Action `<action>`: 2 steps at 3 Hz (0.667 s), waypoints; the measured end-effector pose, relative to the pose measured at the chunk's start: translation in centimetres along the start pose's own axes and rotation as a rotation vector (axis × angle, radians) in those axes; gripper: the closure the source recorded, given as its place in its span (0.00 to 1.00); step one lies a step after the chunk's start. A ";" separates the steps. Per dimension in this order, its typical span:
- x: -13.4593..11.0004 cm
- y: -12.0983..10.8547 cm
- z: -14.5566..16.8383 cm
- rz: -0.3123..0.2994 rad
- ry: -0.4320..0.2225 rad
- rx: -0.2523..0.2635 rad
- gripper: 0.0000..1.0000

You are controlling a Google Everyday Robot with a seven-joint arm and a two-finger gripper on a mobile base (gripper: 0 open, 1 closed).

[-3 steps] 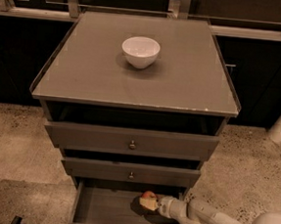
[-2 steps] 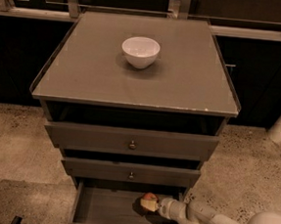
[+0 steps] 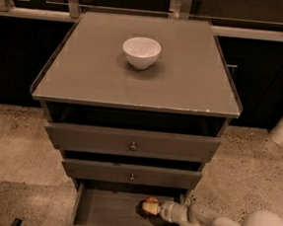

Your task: Place apple into bottom drawer

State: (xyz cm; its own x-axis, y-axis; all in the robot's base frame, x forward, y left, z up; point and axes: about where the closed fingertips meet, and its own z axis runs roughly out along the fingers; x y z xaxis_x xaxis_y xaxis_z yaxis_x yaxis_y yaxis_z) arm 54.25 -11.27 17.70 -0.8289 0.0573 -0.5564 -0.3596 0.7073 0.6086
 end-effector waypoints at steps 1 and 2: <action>0.0 0.0 0.0 0.000 0.000 0.000 0.34; 0.0 0.0 0.0 0.000 0.000 0.000 0.11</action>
Offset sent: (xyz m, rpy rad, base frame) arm 0.0000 0.0000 0.0000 0.0000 0.0000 0.0000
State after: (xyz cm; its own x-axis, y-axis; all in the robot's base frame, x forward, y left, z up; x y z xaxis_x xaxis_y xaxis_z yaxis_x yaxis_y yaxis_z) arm 54.25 -11.27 17.70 -0.8290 0.0572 -0.5564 -0.3596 0.7073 0.6086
